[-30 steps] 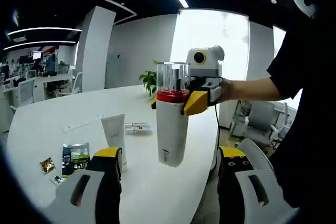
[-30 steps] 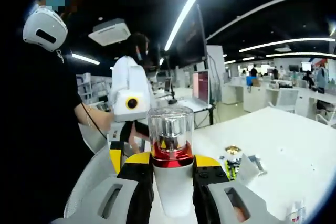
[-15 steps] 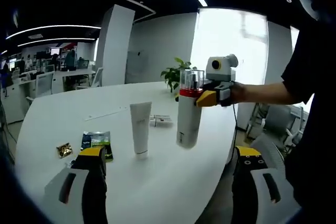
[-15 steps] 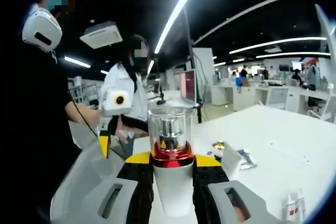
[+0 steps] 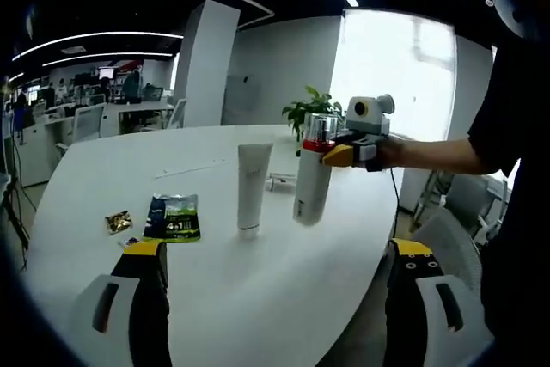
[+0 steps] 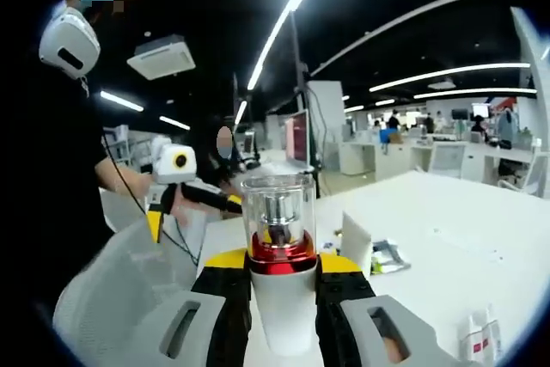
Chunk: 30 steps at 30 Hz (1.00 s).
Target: Arrange the skincare products in the storage area until every visible bottle or jar stands upright without overlapping.
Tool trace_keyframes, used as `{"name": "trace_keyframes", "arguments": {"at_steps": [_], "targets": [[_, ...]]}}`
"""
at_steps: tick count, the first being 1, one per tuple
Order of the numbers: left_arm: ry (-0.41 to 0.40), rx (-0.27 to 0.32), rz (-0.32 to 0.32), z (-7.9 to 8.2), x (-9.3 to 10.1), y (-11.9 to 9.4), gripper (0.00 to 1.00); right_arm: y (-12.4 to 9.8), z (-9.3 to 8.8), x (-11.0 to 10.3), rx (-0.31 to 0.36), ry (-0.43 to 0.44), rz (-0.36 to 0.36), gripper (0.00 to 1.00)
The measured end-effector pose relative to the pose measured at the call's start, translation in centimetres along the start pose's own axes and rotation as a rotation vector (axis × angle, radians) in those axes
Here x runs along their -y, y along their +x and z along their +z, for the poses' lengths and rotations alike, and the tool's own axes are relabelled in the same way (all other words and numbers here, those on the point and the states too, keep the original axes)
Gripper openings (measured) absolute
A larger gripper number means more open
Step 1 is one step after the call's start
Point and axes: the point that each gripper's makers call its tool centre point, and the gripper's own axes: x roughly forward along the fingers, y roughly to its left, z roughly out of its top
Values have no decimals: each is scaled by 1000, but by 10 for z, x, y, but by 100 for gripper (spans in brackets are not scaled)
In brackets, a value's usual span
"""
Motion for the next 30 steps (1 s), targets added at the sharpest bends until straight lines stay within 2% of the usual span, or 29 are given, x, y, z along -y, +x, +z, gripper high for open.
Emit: {"name": "trace_keyframes", "arguments": {"at_steps": [9, 20, 30], "targets": [[-22, -64, 36, -25, -19, 0, 99, 8, -25, 18, 25, -15, -6, 19], [-48, -65, 36, -27, -30, 25, 98, 8, -40, 46, 38, -45, -7, 19], [-57, -85, 43, -31, -34, 29, 98, 15, -53, 56, 27, -61, 7, 19]]}}
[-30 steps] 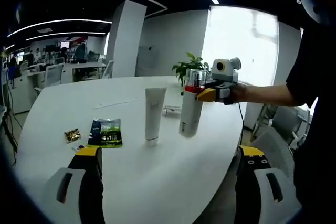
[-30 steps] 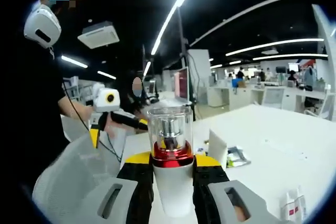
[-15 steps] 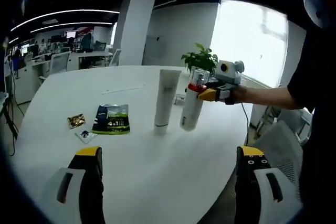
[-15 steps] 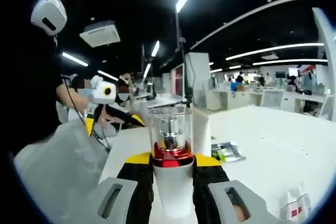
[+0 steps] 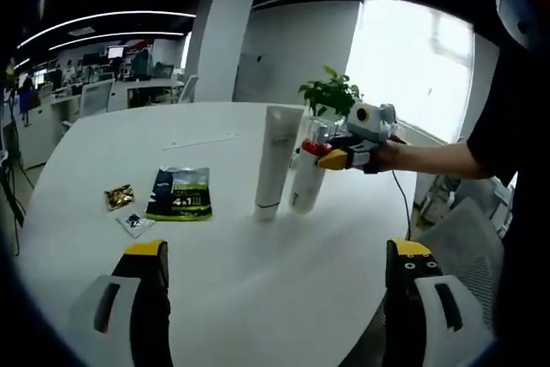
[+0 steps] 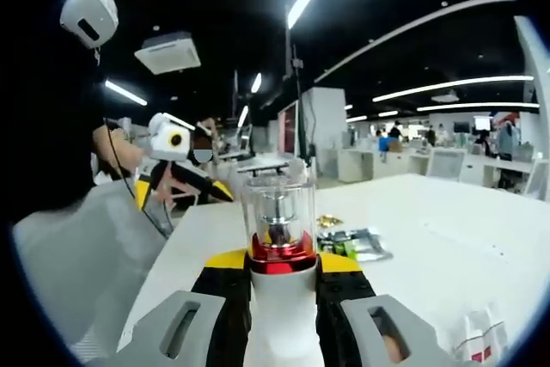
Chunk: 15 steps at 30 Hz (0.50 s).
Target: Arrange the skincare products in the storage area until every visible bottle or jar stands upright without overlapping.
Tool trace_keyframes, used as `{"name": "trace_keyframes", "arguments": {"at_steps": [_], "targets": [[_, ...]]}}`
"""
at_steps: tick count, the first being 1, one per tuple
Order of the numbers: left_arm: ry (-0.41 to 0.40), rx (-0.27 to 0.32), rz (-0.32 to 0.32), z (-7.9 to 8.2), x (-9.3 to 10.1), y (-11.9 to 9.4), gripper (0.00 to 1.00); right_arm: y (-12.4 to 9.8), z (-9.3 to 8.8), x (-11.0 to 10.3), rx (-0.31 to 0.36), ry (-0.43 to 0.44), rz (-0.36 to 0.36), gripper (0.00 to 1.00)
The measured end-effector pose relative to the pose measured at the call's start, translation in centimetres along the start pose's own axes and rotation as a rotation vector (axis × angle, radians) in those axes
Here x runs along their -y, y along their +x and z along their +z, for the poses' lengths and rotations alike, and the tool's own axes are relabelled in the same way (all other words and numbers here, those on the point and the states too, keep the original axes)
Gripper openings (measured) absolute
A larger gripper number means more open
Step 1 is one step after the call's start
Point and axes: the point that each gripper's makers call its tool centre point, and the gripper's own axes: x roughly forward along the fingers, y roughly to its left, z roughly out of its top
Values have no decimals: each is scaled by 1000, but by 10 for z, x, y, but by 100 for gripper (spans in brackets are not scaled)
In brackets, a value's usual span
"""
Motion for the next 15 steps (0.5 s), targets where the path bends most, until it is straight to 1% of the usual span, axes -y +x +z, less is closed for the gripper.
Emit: {"name": "trace_keyframes", "arguments": {"at_steps": [5, 9, 15], "targets": [[-5, -15, 8, -4, -2, -1, 98, 2, -5, 4, 4, -4, -6, 19], [-9, -27, 11, -7, -3, -1, 97, 2, -5, 10, 34, 4, -23, 19], [-8, -30, 5, -8, -3, 3, 97, 1, -4, 10, 51, -5, -14, 20]]}}
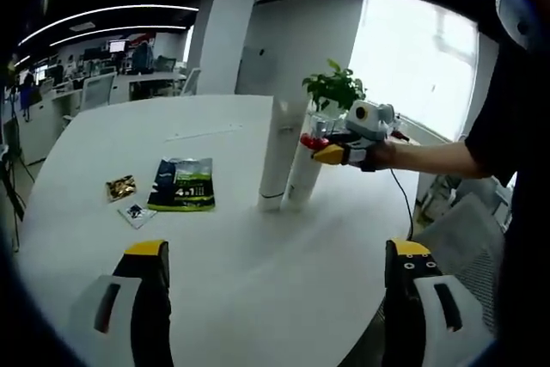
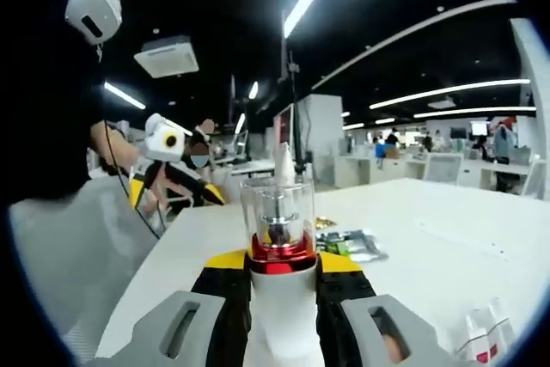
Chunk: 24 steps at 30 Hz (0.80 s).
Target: Arrange the skincare products in the storage area until every visible bottle or jar stands upright without overlapping.
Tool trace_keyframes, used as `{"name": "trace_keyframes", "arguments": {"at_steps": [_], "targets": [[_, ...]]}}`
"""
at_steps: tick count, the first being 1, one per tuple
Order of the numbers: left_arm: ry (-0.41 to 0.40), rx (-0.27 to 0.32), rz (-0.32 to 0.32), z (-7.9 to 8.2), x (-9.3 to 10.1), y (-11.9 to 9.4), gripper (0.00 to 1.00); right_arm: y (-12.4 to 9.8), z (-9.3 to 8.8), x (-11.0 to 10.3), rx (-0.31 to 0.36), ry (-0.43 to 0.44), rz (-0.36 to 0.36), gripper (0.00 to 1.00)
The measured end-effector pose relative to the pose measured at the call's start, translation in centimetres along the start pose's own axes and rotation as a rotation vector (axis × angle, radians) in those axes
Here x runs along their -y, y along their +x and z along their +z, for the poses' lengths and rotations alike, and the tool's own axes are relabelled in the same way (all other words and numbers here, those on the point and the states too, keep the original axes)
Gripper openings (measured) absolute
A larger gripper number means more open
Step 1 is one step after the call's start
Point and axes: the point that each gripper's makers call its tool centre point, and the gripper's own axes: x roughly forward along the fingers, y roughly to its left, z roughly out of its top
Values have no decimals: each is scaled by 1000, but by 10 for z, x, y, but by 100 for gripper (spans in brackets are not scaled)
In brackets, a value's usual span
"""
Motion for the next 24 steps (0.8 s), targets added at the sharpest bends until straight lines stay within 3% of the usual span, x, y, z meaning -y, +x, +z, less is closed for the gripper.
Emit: {"name": "trace_keyframes", "arguments": {"at_steps": [15, 20, 24], "targets": [[-9, -13, -14, -6, 1, 6, 96, 0, -1, 0, -25, 24, 9, 22], [-9, -16, -17, -6, 1, 7, 96, -2, -9, -3, -97, -6, 1, 32], [-11, -15, -21, -5, 3, 9, 95, -6, -27, -3, -156, 7, -12, 30]]}}
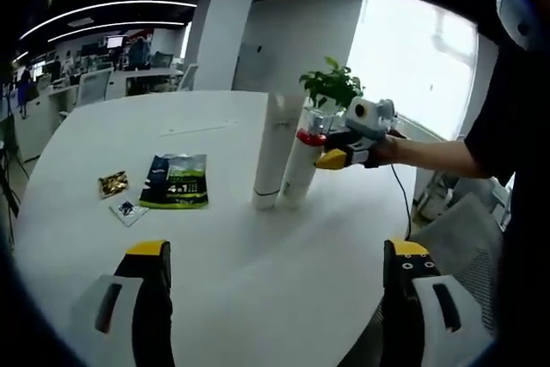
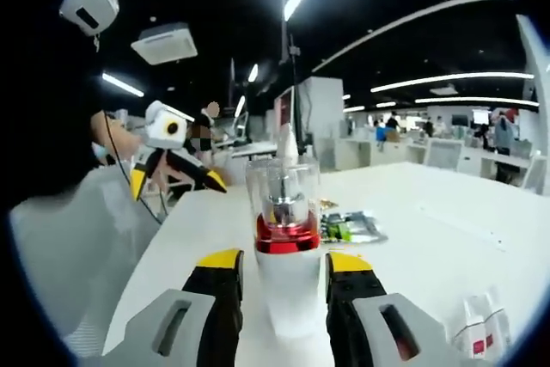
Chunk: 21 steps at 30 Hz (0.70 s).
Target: Arrange the skincare products in the storage area until every visible bottle or jar stands upright without overlapping.
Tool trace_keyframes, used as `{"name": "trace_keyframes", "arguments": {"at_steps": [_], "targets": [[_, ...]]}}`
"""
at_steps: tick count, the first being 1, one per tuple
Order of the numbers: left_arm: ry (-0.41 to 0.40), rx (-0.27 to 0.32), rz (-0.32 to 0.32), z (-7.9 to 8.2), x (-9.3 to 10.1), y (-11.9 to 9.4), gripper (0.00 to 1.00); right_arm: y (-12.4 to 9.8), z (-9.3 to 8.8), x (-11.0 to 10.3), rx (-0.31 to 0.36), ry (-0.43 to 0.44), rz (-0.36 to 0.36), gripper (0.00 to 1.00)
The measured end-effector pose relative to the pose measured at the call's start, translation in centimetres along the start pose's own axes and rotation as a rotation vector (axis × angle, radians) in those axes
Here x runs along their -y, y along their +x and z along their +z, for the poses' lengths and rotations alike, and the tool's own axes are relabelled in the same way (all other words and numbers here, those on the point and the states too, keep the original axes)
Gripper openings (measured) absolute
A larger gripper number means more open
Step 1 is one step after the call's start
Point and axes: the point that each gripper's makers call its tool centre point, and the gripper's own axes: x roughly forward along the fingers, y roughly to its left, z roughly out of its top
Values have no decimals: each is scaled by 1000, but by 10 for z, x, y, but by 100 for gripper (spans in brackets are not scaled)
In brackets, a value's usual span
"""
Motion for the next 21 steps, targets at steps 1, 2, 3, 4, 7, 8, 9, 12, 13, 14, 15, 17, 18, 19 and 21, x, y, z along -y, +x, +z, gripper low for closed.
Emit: {"name": "trace_keyframes", "arguments": {"at_steps": [1, 2, 3, 4, 7, 8, 9, 12, 13, 14, 15, 17, 18, 19, 21], "targets": [[0, 0, -1, 0, 0, 0, 95, 0, -2, 0, -4, 2, 1, 30], [0, 0, -2, 0, 0, 1, 95, 1, -7, -2, -14, 9, 6, 30], [0, 0, -2, 0, 0, 1, 95, 2, -12, -2, -32, 10, 2, 30], [-1, -1, -3, 0, 0, 1, 95, 2, -17, -2, -48, 8, -2, 30], [-1, -6, -3, -1, 0, 2, 95, 3, -21, 0, -47, 22, -16, 28], [-1, -8, -2, -2, 0, 2, 95, 4, -23, 2, -56, 18, -20, 27], [-3, -9, -1, -3, 0, 1, 95, 5, -26, 4, -71, 9, -30, 25], [-7, -12, 1, -5, 0, 1, 95, 7, -29, 8, -81, 6, -35, 21], [-7, -14, 1, -5, 0, 1, 95, 7, -31, 11, -90, 1, -40, 20], [-7, -15, 0, -5, 1, 1, 94, 7, -32, 11, -88, 5, -34, 20], [-8, -16, 0, -5, 1, 1, 94, 7, -32, 11, -87, 5, -31, 20], [-7, -17, 0, -5, 0, 1, 94, 7, -32, 11, -85, 1, -31, 20], [-7, -16, 0, -5, 0, 1, 94, 7, -32, 13, -85, -2, -31, 20], [-8, -15, 0, -5, 0, 1, 94, 7, -33, 13, -84, -4, -30, 19], [-9, -14, 0, -4, -1, 1, 94, 7, -33, 16, -85, -12, -23, 19]]}}
